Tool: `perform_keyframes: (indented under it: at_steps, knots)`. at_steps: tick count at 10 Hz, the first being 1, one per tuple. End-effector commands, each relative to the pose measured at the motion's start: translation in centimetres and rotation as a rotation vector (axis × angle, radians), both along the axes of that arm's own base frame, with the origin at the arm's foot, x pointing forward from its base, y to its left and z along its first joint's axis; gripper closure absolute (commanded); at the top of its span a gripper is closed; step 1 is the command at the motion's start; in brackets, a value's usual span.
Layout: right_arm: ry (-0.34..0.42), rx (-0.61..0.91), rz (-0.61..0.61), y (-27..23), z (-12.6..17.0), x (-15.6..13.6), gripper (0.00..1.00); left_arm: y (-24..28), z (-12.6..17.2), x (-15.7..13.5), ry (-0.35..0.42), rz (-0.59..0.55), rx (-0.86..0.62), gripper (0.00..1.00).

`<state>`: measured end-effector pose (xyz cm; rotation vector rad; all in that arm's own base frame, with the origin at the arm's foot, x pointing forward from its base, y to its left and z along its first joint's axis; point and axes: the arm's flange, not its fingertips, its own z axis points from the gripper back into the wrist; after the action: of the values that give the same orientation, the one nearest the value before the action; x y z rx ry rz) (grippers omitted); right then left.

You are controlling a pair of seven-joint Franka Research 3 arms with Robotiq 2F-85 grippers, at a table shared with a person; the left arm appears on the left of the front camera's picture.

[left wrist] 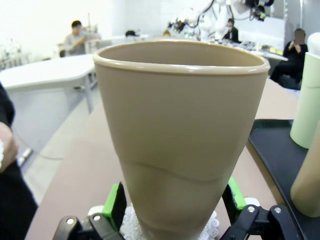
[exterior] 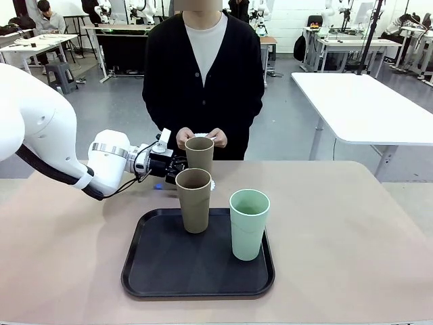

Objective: Place coasters on the table and set cups on them.
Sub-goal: Pick up one Reusable plastic cup and place it on a coaster set by the human.

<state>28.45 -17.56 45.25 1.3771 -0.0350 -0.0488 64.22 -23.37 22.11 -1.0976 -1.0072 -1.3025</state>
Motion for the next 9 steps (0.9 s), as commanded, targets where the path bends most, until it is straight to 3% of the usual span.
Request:
perform_keyframes:
  at_steps: [1,9]
  knots:
    - [-0.004,0.005,0.002,0.0,0.1,0.0,0.00,0.7,0.6,0.0,-0.019,-0.001,0.000,0.00]
    - [-0.004,0.005,0.002,0.0,0.1,0.0,0.00,2.8,1.0,-0.6,0.015,0.002,0.045,0.00]
